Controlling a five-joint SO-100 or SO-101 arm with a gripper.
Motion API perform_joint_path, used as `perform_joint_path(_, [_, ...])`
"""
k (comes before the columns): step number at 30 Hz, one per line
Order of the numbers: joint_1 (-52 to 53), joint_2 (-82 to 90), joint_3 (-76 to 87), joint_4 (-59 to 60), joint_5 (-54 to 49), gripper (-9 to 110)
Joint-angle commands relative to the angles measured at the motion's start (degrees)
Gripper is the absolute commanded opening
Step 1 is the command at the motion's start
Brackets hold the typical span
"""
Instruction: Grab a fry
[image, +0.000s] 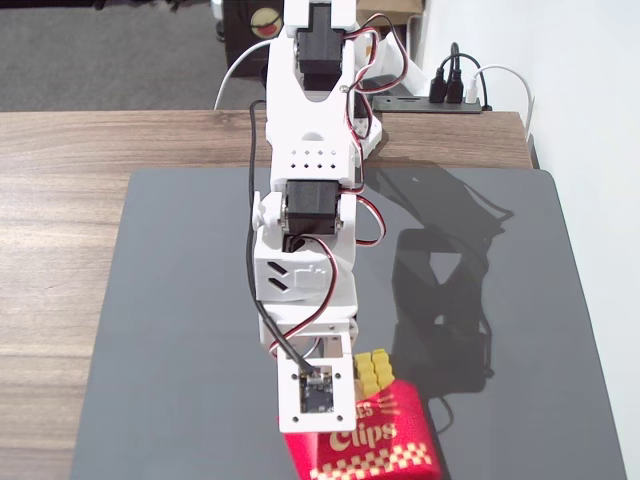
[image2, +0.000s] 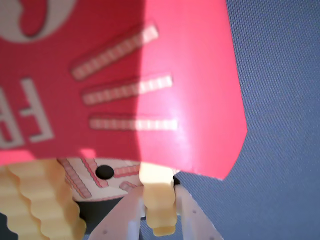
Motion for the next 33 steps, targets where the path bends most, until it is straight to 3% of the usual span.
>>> perform_joint_path(1, [0.6,5.4,1.9,0.4,0.1,3])
perform_joint_path(10, [1.0,18.1,15.9,-1.2,-0.6,3])
perform_joint_path(22, [0.7,45.4,49.4,-7.7,-1.0,2])
perform_joint_path(33, [1.5,68.2,65.3,-2.5,-0.6,2])
